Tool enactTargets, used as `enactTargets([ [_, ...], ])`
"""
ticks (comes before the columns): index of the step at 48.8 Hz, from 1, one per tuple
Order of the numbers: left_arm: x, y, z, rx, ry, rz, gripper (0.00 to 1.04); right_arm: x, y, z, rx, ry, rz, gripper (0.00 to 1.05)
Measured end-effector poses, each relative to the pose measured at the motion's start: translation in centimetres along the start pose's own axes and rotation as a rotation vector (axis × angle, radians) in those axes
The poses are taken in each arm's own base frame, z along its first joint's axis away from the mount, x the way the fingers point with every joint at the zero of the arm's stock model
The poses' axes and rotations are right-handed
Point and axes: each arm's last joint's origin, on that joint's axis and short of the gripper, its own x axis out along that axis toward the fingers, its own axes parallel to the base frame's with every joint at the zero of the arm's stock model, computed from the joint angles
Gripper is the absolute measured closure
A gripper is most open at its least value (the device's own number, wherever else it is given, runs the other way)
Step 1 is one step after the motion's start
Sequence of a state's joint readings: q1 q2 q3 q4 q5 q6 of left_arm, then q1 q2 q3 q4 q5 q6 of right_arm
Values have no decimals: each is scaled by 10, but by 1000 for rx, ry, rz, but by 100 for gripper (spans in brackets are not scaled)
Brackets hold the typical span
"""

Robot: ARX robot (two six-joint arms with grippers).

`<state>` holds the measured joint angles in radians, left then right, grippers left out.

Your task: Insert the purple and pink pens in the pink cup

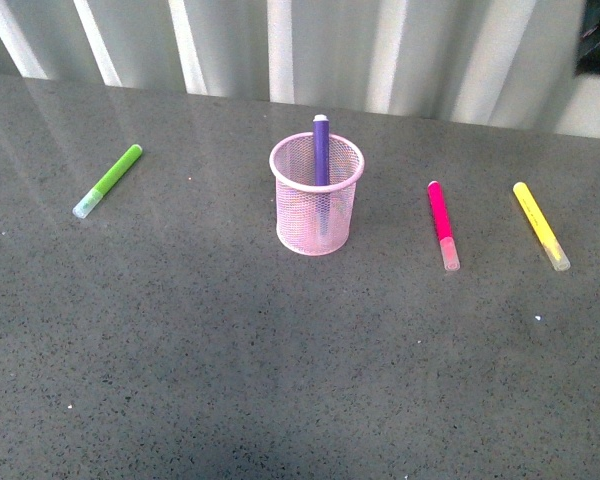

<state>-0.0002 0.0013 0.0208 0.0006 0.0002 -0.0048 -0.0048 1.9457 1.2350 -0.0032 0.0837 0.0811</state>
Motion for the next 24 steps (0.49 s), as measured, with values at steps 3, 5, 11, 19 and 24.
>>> enactTargets([
  [3, 0, 0, 0, 0, 0, 0, 7, 20, 15, -13, -36, 87, 18, 7],
  [5, 0, 0, 0, 0, 0, 0, 7, 28, 21, -19, -49, 127, 27, 7],
  [11, 0, 0, 0, 0, 0, 0, 7, 52, 45, -41, -96, 246, 71, 7],
  [19, 0, 0, 0, 0, 0, 0, 7, 66, 66, -57, -136, 310, 110, 7],
  [24, 0, 0, 0, 0, 0, 0, 7, 73, 78, -56, -138, 310, 132, 7],
])
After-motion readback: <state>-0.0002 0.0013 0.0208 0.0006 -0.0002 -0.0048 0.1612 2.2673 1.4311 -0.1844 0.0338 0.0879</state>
